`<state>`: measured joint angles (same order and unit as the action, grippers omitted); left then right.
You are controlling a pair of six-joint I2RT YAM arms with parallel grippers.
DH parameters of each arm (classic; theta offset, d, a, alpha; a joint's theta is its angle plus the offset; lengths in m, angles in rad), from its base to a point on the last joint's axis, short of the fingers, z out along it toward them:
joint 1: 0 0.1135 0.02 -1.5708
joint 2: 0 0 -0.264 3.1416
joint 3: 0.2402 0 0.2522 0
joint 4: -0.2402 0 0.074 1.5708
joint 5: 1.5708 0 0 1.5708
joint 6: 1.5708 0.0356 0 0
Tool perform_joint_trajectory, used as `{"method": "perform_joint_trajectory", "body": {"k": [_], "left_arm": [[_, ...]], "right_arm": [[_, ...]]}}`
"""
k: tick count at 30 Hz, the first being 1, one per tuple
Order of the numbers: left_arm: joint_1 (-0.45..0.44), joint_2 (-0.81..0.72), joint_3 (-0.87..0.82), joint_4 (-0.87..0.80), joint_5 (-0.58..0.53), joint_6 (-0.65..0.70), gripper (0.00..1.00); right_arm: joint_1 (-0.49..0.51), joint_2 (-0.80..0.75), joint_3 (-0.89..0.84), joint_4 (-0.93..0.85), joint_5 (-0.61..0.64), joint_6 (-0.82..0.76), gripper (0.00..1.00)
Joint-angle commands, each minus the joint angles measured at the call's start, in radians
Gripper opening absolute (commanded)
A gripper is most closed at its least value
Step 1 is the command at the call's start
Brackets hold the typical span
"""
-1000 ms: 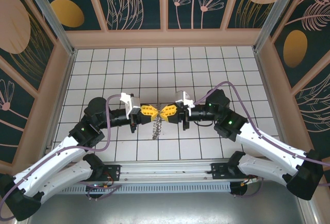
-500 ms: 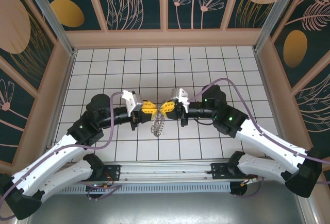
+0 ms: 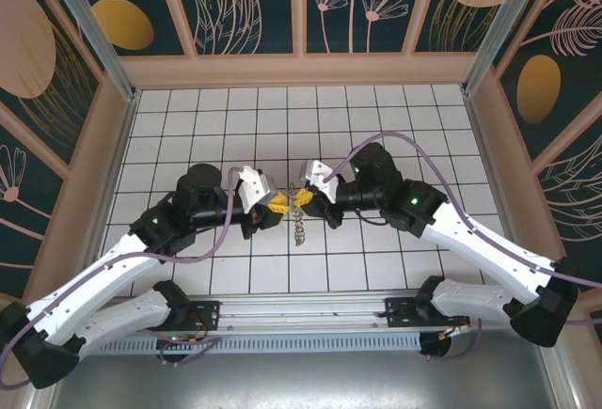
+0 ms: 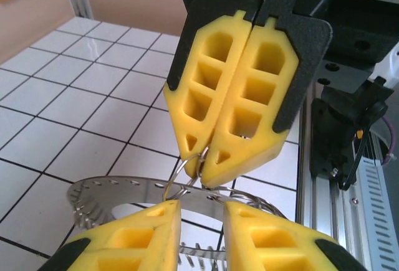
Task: Put the keys on the keyring
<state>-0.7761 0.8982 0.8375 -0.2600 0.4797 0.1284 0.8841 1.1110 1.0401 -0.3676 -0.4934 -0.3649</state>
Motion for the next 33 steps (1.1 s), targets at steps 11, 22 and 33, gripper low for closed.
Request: {"method": "perform_joint_trajectory", "body": {"k": [11, 22, 33], "left_arm": [[-0.047, 0.043, 0.087, -0.100, -0.049, 0.100, 0.25], [-0.051, -0.006, 0.087, -0.146, -0.089, 0.119, 0.27], [-0.053, 0.014, 0.096, -0.131, -0.040, 0.127, 0.30]], "right_arm": [[0.044, 0.031, 0.084, -0.116, -0.008, -0.048, 0.00], [0.046, 0.034, 0.099, -0.143, 0.026, -0.045, 0.00], [0.046, 0.030, 0.107, -0.147, 0.003, -0.040, 0.00]]}}
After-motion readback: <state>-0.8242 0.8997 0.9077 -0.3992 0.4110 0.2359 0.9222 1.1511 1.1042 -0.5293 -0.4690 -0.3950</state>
